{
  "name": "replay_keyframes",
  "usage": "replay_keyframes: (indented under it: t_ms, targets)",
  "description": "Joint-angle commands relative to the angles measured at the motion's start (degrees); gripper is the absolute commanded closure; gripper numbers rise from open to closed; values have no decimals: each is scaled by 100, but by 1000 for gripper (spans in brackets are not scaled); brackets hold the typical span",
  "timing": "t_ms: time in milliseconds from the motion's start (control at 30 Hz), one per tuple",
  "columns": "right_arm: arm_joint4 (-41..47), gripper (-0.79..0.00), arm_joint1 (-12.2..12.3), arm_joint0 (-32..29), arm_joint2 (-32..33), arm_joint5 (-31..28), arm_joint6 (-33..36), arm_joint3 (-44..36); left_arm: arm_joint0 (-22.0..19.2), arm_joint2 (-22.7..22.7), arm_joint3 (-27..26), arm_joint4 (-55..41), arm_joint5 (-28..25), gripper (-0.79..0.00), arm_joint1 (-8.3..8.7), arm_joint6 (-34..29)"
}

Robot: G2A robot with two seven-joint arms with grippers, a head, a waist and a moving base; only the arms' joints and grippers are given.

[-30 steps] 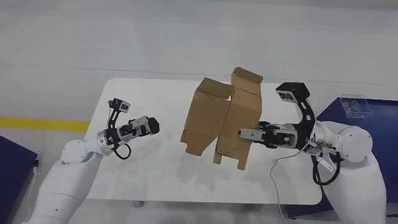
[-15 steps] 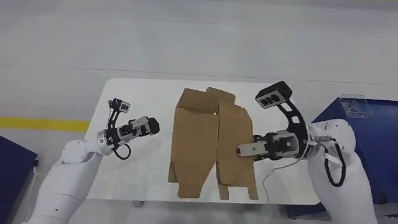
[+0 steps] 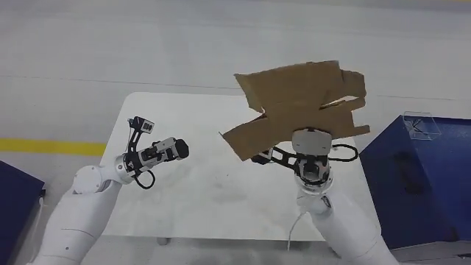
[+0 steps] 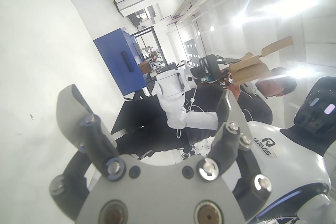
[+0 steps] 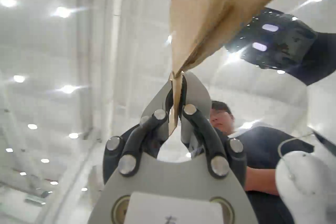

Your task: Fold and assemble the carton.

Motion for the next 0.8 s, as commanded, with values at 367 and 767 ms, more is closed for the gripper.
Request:
replay_keyframes:
  t_ms: [367,767]
  targets:
    - [-705,0,-86,91,261,199,-751,140,0,0,0,0,0,-785,0,0]
    - [-7883,0,147,-87,1886,-5889,767,-235,0,0,0,0,0,-785,0,0]
